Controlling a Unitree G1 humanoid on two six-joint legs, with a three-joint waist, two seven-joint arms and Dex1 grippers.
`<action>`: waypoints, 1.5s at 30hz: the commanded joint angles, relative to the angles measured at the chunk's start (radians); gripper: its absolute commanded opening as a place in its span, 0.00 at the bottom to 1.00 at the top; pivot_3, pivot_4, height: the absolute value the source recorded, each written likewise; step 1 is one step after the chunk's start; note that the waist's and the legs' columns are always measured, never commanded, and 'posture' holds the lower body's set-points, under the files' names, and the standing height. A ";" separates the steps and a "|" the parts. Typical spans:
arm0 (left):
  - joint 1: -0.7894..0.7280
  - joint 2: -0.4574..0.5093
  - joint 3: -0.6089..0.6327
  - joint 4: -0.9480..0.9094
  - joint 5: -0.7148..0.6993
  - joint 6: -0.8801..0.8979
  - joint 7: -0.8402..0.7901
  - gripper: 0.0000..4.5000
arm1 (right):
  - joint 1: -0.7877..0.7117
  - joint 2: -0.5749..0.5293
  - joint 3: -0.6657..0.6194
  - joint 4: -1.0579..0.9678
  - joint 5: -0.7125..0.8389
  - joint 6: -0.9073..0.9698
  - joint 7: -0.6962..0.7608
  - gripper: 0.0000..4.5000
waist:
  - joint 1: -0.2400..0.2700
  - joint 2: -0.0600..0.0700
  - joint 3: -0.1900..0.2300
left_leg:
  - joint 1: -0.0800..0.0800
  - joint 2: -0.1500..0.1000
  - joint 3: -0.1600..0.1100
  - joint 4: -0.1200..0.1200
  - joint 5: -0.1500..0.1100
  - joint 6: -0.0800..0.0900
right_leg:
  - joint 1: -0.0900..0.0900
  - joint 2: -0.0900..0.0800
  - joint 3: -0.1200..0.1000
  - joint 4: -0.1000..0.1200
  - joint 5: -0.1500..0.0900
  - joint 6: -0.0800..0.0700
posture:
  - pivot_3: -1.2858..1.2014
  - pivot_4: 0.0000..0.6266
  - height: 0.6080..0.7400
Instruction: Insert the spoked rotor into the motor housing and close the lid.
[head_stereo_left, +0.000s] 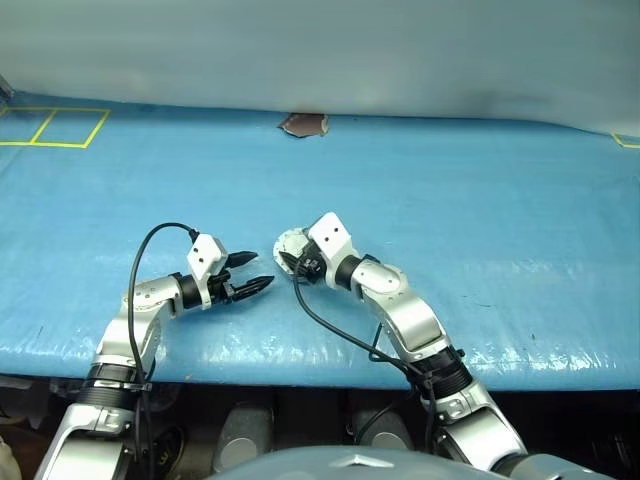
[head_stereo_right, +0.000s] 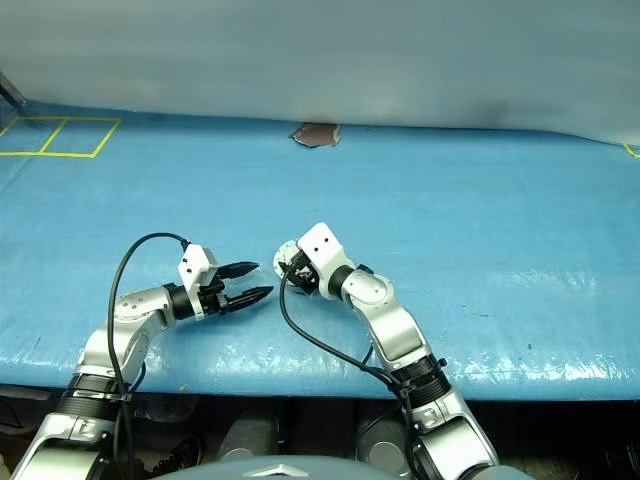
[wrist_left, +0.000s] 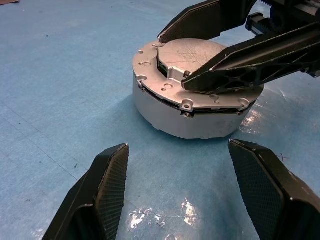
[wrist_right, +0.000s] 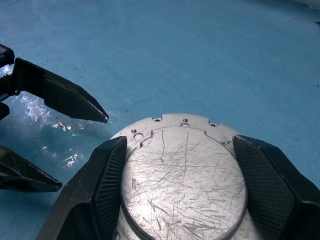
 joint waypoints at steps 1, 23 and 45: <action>0.002 0.005 0.012 -0.040 0.004 -0.019 0.002 0.77 | -0.008 0.001 0.020 -0.018 -0.013 -0.013 0.000 0.68 | 0.000 0.000 0.000 | 0.000 0.000 0.000 0.000 0.000 0.000 | 0.000 0.000 0.000 0.000 0.000 0.000 | 0.52 0.24 1.00; -0.036 -0.032 0.076 -0.061 -0.085 0.064 0.057 0.77 | 0.017 -0.042 0.022 0.093 -0.018 0.008 0.035 0.68 | 0.002 0.000 0.000 | 0.006 0.000 -0.001 0.002 0.000 0.000 | 0.008 0.000 0.000 0.000 0.000 0.000 | 0.52 0.24 1.00; -0.109 -0.090 0.104 -0.072 -0.189 0.223 0.079 0.04 | 0.029 -0.079 0.028 0.063 -0.024 0.030 0.052 0.68 | 0.006 -0.001 -0.001 | 0.006 -0.002 -0.002 0.001 0.000 0.000 | 0.009 -0.001 -0.001 -0.001 -0.001 0.001 | 0.52 0.24 1.00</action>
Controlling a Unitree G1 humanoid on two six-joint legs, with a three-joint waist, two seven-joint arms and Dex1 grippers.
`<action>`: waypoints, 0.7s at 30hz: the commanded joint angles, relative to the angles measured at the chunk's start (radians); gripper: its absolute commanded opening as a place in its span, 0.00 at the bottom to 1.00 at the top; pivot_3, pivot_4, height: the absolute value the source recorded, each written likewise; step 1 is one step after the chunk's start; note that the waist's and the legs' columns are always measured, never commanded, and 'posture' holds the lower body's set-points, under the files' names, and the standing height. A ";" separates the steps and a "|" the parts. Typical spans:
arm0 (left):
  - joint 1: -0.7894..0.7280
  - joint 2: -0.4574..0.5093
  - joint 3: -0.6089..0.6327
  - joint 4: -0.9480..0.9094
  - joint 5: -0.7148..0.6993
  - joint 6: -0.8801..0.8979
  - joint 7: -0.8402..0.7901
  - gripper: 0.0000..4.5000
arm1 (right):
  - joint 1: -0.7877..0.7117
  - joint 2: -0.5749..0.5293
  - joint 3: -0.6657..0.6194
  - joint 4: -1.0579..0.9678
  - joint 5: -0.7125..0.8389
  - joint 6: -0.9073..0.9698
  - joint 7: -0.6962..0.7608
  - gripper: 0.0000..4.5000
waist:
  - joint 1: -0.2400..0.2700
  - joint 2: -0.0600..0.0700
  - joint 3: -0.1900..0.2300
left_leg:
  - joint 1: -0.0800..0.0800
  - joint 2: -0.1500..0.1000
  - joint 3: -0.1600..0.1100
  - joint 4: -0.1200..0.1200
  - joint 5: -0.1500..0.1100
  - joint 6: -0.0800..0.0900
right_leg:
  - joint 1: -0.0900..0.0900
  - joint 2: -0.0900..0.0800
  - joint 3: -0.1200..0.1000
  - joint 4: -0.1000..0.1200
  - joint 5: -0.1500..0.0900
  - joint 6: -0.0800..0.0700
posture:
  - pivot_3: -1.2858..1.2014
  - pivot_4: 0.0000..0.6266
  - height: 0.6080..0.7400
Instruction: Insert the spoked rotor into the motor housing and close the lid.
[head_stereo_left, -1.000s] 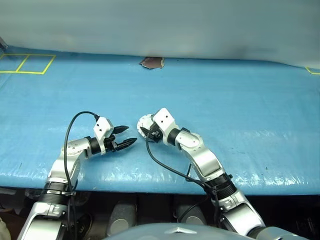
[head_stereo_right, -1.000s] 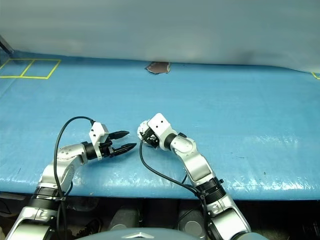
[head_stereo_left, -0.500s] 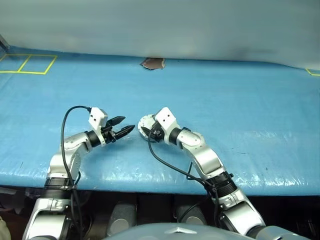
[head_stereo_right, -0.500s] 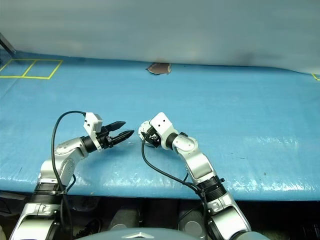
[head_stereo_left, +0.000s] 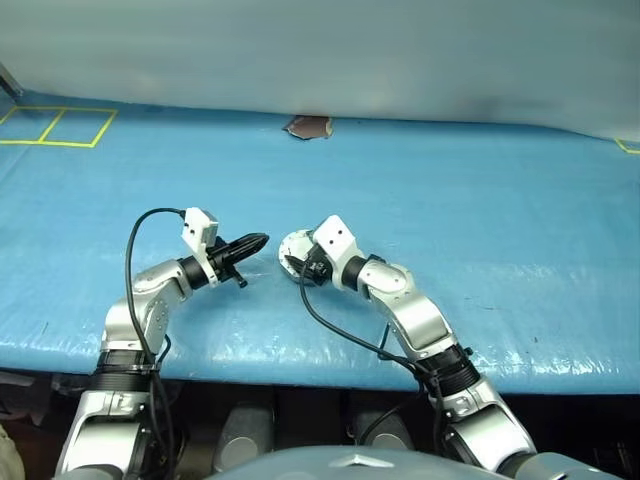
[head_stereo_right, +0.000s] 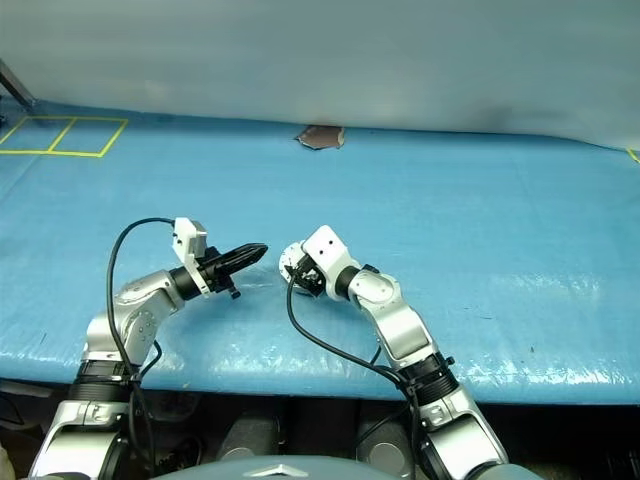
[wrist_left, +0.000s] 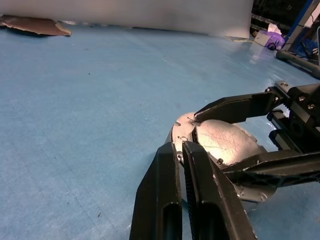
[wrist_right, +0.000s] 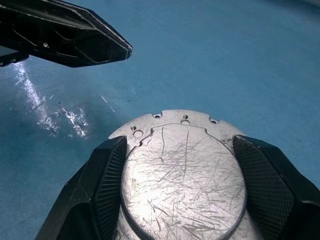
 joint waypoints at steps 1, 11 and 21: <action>-0.019 0.001 -0.006 -0.031 -0.007 0.012 -0.018 0.04 | 0.031 -0.019 0.019 0.039 -0.016 0.051 0.006 0.68 | 0.000 0.000 0.000 | 0.000 0.000 0.000 0.000 0.000 0.000 | 0.000 0.000 0.000 0.000 0.000 0.000 | 0.52 0.24 1.00; -0.034 -0.001 -0.069 0.006 0.060 0.015 -0.018 0.04 | 0.028 -0.017 0.022 0.042 -0.020 0.051 0.003 0.68 | 0.001 0.000 0.000 | 0.000 0.000 0.000 0.000 0.000 0.000 | 0.000 0.000 0.000 0.000 0.000 0.000 | 0.52 0.24 1.00; -0.059 -0.049 -0.091 0.067 0.091 0.025 0.008 0.04 | 0.029 -0.016 0.025 0.038 -0.022 0.051 0.002 0.68 | 0.003 0.000 0.000 | 0.000 0.000 -0.001 0.000 0.000 0.000 | 0.000 0.000 0.000 0.000 -0.001 0.001 | 0.52 0.24 1.00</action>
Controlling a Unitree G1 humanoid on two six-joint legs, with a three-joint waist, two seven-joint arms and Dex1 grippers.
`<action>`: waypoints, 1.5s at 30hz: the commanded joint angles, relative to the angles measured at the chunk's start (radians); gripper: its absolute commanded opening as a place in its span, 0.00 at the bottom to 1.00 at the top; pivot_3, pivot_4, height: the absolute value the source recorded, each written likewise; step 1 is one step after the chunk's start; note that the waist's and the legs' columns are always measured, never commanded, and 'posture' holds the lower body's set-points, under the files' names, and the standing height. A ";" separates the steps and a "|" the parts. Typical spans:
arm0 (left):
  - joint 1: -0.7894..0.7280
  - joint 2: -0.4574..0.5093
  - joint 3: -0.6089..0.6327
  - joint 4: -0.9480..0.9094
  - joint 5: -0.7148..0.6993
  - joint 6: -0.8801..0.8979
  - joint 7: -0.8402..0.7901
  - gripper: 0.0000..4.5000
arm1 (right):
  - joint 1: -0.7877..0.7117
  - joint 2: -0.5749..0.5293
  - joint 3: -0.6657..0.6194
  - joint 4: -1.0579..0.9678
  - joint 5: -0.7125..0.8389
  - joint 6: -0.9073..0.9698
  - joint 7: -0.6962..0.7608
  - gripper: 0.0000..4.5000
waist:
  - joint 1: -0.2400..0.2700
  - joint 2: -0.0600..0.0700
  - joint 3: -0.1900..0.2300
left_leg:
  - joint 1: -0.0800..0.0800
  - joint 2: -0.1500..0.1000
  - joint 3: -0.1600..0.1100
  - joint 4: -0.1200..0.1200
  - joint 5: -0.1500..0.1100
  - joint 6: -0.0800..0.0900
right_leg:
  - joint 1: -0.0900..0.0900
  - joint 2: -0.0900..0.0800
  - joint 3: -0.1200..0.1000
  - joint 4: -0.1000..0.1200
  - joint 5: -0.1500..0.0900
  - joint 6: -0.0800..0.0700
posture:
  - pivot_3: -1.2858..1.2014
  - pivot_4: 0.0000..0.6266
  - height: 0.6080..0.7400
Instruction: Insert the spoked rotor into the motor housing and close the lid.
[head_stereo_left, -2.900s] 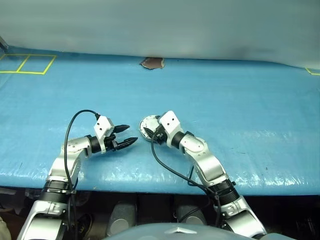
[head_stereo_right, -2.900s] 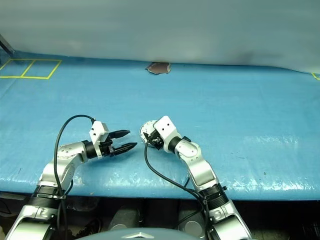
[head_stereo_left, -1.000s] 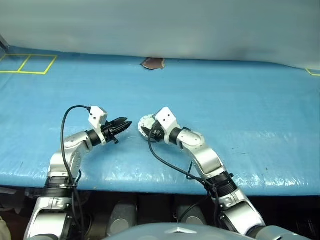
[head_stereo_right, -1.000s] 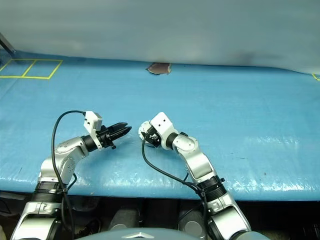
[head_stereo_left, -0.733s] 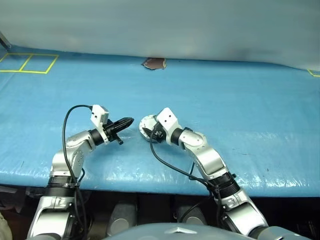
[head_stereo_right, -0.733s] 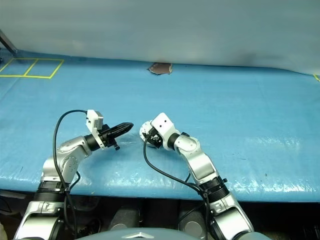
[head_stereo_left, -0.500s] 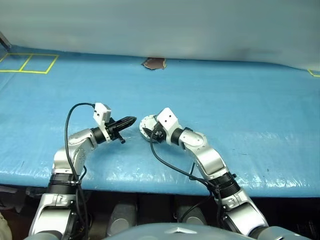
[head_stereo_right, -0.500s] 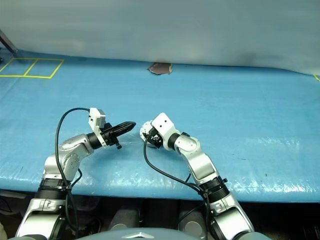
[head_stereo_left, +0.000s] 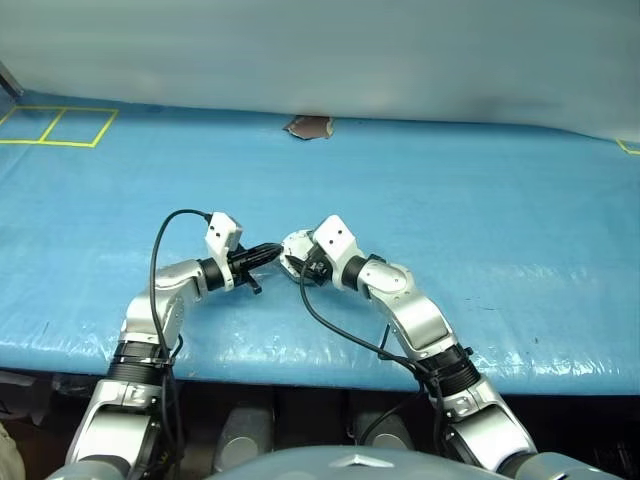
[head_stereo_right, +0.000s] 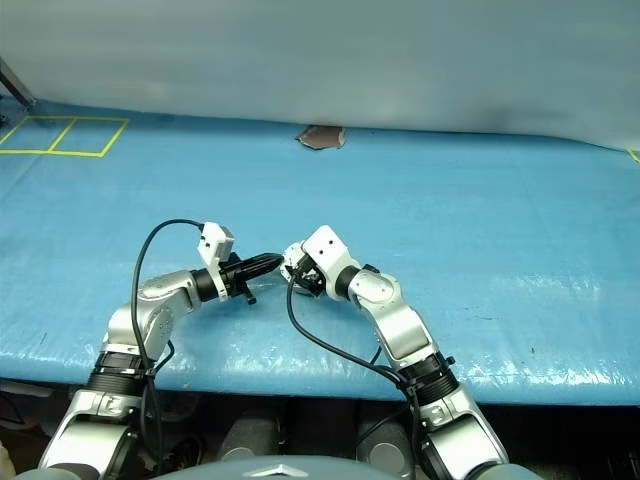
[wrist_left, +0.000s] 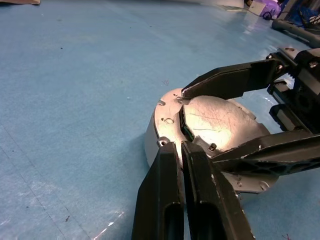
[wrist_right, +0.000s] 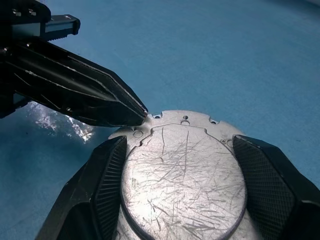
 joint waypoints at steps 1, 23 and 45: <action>-0.028 -0.021 0.001 0.015 -0.002 0.009 0.003 0.04 | 0.030 -0.015 0.023 0.040 -0.018 0.041 0.005 0.68 | 0.001 0.000 0.000 | 0.000 0.000 0.000 0.000 0.000 0.000 | 0.000 0.000 0.000 0.000 0.000 0.000 | 0.52 0.24 1.00; -0.028 0.000 -0.077 0.076 0.115 -0.039 -0.032 0.03 | 0.039 -0.050 0.008 -0.071 -0.024 0.051 0.014 0.99 | 0.008 0.002 -0.008 | 0.000 -0.002 -0.001 0.000 0.000 0.000 | 0.001 -0.002 -0.001 -0.002 -0.001 0.001 | 0.52 0.24 1.00; -0.026 -0.033 -0.074 -0.027 0.080 -0.053 -0.081 0.03 | 0.222 0.199 -0.423 -0.382 0.343 0.505 -0.262 0.99 | 0.014 0.003 -0.007 | -0.003 -0.002 -0.001 -0.001 0.000 0.000 | -0.002 -0.003 -0.002 -0.002 -0.001 0.001 | 0.52 0.24 1.00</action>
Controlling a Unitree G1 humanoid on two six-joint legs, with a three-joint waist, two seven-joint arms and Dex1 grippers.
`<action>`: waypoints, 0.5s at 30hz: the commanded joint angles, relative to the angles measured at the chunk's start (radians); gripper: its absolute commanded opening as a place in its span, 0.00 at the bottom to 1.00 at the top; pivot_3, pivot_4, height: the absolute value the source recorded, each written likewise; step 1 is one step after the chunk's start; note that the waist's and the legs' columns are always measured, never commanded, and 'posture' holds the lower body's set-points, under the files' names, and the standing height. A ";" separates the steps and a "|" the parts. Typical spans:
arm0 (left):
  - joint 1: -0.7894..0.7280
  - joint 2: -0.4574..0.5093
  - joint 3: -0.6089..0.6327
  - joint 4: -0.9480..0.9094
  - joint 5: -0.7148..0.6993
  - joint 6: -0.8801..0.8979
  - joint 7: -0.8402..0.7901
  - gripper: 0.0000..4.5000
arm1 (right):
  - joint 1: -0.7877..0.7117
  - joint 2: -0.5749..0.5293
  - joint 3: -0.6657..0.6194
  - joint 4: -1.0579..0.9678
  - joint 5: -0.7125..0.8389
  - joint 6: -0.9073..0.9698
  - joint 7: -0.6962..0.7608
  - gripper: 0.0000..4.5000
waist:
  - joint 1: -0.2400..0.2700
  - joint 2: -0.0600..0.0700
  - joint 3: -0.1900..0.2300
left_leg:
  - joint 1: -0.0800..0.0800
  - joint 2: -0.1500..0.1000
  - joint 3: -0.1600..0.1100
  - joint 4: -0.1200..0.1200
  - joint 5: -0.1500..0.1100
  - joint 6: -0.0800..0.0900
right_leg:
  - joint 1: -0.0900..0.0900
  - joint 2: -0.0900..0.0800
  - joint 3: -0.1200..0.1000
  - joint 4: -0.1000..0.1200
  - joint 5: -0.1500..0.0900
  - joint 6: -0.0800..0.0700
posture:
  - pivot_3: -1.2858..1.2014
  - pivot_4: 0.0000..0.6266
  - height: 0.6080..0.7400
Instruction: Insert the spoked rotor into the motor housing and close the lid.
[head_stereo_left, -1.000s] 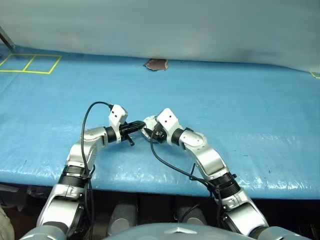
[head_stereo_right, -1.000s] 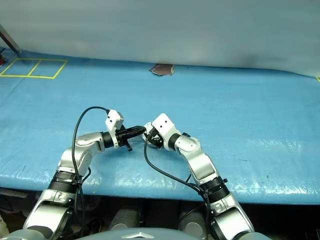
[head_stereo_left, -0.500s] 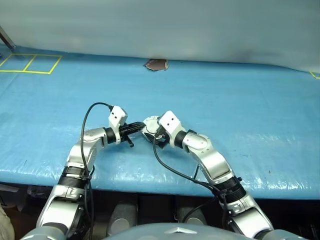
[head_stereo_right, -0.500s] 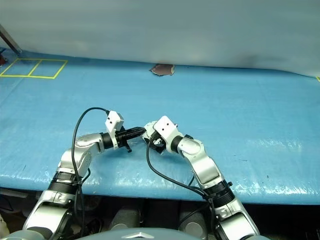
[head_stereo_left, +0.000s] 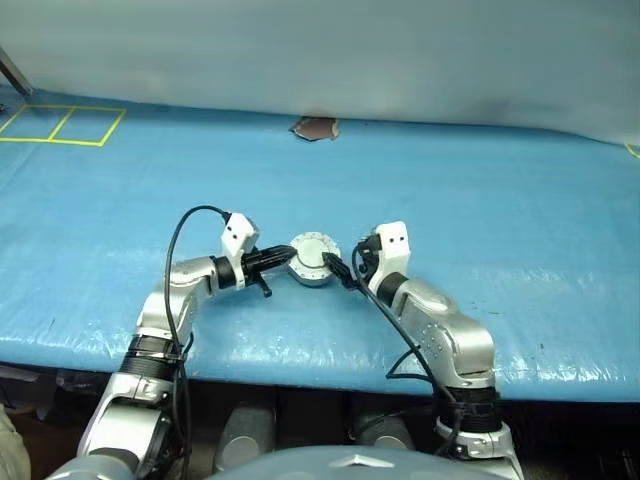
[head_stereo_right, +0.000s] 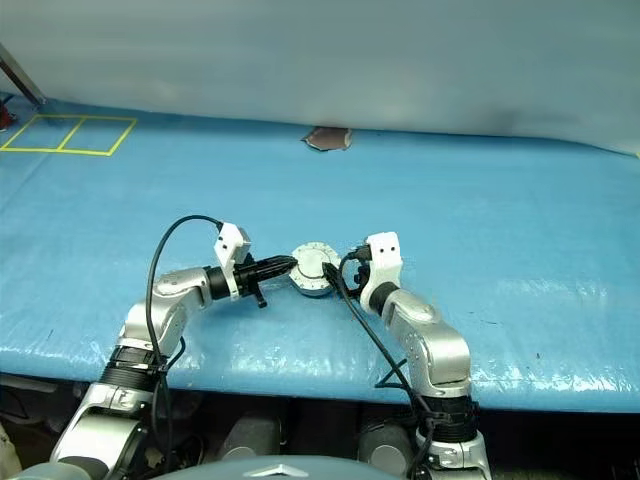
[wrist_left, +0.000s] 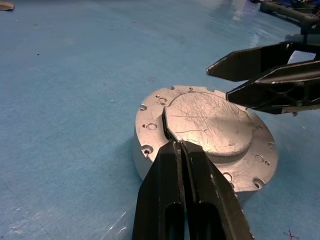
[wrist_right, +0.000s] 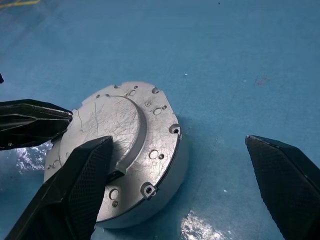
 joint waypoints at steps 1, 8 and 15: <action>0.002 -0.006 -0.021 -0.048 -0.013 0.007 -0.020 0.03 | 0.021 0.067 -0.090 -0.063 0.102 0.092 -0.051 0.99 | 0.000 0.000 0.000 | 0.000 0.000 0.000 0.000 0.000 0.000 | 0.000 0.000 0.000 0.000 0.000 0.000 | 0.52 0.24 1.00; -0.001 -0.003 -0.019 -0.048 -0.007 0.004 -0.019 0.03 | 0.028 0.222 -0.276 -0.028 0.411 0.239 -0.134 0.99 | 0.000 0.000 0.000 | -0.002 0.000 0.000 0.000 0.000 0.000 | 0.000 0.000 -0.001 -0.002 0.000 0.000 | 0.52 0.24 1.00; 0.001 0.002 -0.016 -0.048 -0.002 0.003 -0.014 0.03 | 0.020 0.231 -0.334 0.103 0.693 0.259 -0.223 0.99 | -0.006 0.000 0.000 | -0.002 0.000 0.000 -0.001 0.000 0.001 | 0.000 0.000 -0.001 -0.004 0.000 0.000 | 0.52 0.24 1.00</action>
